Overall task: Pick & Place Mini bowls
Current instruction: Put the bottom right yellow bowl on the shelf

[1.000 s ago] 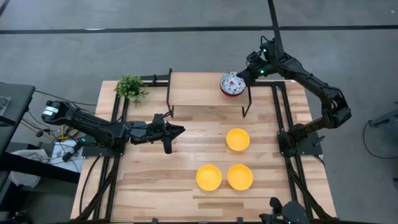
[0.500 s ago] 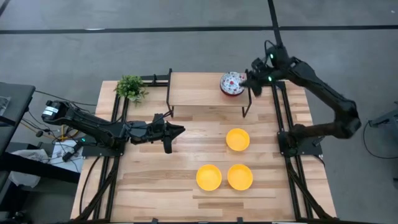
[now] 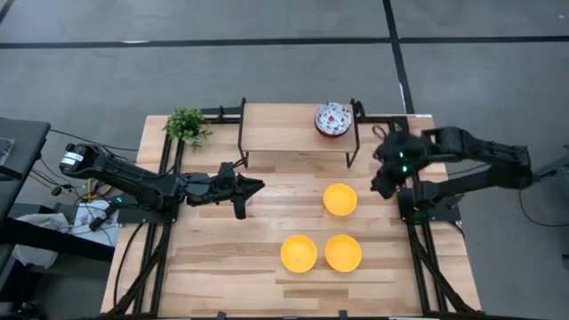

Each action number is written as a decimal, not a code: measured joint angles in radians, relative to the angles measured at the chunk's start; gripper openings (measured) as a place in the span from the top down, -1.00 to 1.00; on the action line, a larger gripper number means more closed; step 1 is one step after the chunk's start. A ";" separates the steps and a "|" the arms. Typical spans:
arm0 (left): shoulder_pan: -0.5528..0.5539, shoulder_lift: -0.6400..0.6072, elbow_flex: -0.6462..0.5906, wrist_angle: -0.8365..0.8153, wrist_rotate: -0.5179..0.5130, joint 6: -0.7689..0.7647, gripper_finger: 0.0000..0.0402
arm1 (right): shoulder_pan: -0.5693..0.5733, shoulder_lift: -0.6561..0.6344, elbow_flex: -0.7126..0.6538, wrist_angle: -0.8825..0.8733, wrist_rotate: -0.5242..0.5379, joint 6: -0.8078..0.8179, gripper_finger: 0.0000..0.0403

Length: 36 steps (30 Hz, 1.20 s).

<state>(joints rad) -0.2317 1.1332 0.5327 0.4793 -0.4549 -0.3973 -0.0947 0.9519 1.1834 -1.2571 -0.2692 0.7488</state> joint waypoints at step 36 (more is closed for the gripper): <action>-0.003 0.000 -0.059 -0.007 0.200 -0.003 0.78 | 0.687 0.457 -0.294 0.458 0.271 0.721 0.49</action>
<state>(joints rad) -0.2352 1.1328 0.4740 0.4722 -0.2552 -0.4007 0.5919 1.4089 0.8898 -0.7991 0.0020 1.4700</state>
